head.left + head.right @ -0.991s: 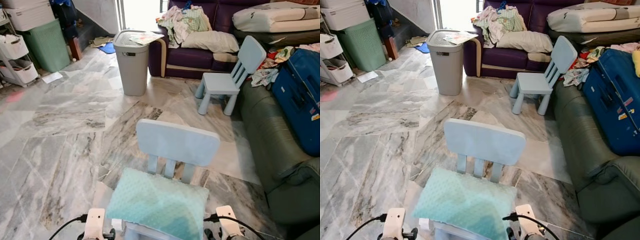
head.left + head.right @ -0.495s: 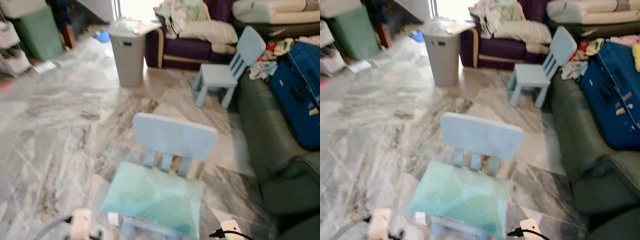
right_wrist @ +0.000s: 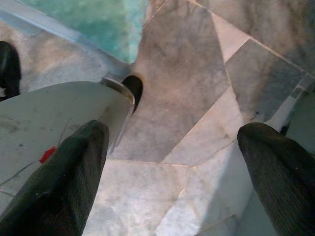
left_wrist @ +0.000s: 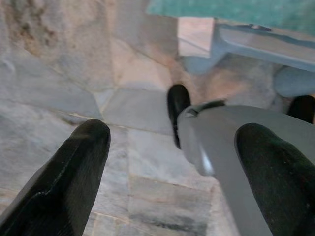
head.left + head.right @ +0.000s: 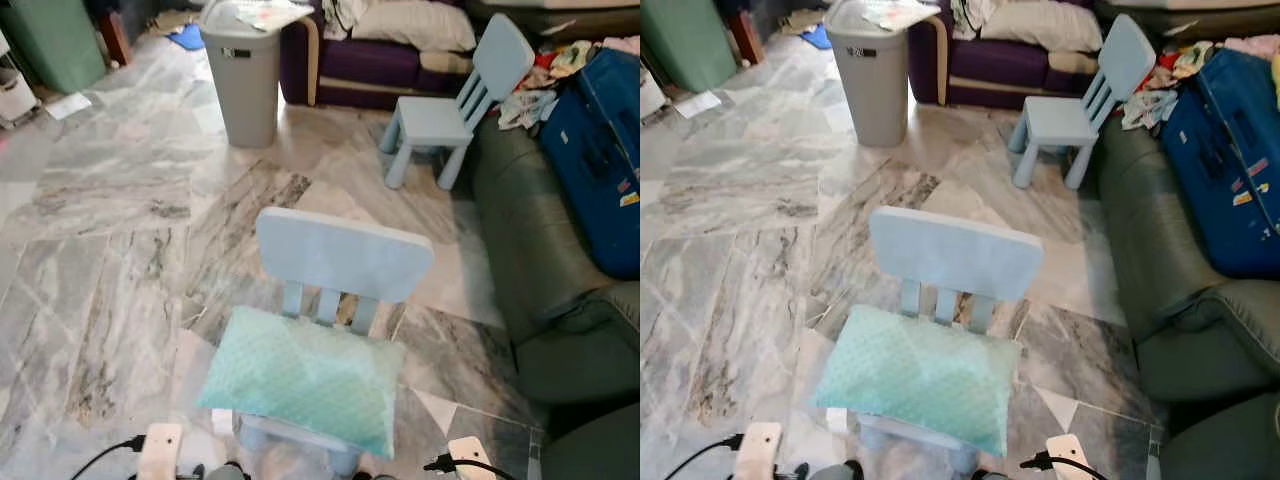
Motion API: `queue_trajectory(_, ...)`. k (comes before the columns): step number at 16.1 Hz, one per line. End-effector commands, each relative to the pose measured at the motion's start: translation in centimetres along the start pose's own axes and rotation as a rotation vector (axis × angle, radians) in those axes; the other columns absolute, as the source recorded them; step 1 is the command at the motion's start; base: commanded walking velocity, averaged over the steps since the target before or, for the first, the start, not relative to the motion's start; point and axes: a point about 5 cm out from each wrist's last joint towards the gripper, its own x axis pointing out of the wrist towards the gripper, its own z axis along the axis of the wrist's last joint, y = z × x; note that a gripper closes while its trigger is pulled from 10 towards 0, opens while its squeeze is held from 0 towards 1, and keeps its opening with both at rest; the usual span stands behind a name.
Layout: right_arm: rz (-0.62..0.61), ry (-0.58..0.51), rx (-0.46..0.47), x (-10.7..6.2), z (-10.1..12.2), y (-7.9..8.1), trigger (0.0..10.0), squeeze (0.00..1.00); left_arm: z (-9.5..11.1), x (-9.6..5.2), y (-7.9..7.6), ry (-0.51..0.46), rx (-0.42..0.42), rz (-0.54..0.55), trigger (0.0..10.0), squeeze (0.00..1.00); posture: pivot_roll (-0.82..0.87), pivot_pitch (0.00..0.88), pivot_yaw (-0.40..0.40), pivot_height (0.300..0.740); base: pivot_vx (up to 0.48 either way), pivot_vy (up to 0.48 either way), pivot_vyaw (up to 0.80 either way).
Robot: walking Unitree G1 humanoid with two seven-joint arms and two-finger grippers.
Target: Move the pillow to the sofa
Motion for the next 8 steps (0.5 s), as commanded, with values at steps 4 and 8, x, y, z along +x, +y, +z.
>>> queue_trajectory(4, -0.081, -0.294, 0.062, -0.1, 5.8, -2.5, 10.0, 0.00, 6.4, 0.1, 1.3, -0.294, -0.028, -0.025, 10.0, 0.00, 0.07, 0.228, -0.047, 0.740, 0.000, 0.000, 0.00)
queue_trajectory(8, 0.013, -0.652, 0.065, -2.1, 13.5, -2.4, 10.0, 0.00, 10.3, -1.4, -1.4, -0.554, 0.033, -0.213, 10.0, 0.00, 0.05, 0.257, -0.048, 0.740, 0.000, 0.000, 0.00)
